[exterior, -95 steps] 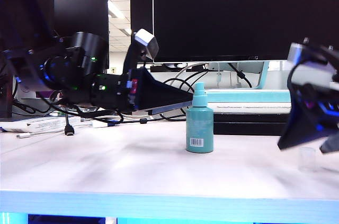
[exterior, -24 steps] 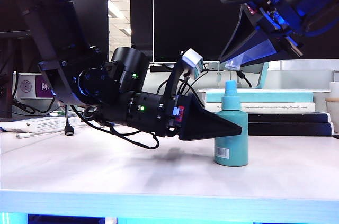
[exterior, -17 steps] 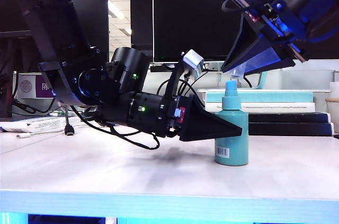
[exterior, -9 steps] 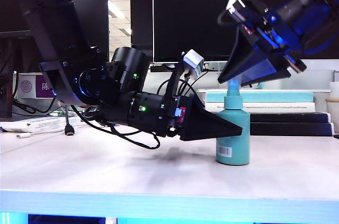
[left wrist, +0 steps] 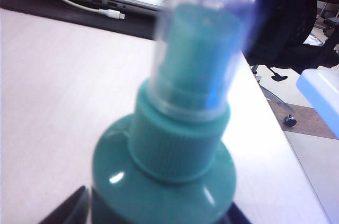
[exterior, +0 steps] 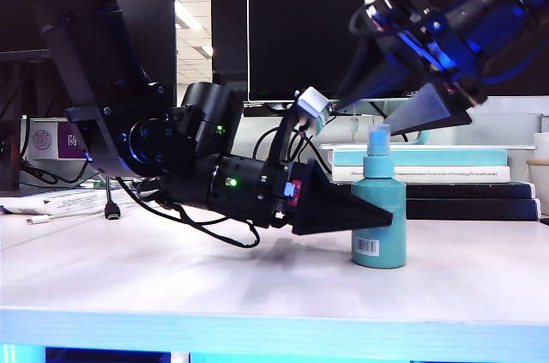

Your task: Pick up the sprayer with the left hand, pick up its lid with the right hand then put the lid on the sprayer.

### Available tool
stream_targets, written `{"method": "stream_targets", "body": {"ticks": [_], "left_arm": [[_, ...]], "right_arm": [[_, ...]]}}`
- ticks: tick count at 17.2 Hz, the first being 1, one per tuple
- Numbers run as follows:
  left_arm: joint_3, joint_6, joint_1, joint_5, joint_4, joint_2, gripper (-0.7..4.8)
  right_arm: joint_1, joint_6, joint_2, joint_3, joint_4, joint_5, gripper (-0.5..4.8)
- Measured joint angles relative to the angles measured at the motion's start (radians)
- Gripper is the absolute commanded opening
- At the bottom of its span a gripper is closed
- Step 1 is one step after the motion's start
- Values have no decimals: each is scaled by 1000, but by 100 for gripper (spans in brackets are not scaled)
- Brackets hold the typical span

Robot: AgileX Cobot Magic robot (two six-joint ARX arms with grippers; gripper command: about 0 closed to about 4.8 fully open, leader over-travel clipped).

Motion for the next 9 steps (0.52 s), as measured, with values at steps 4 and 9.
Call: {"method": "stream_targets", "body": {"ticks": [4,9], "left_arm": [[3,-31,6,-2,3,0,479],[3,-52,124,-25,-126,-114,479]], "right_arm": [[-7,1,0,2,58,2,446],[-64,-13,-65,0,14,3,445]]}}
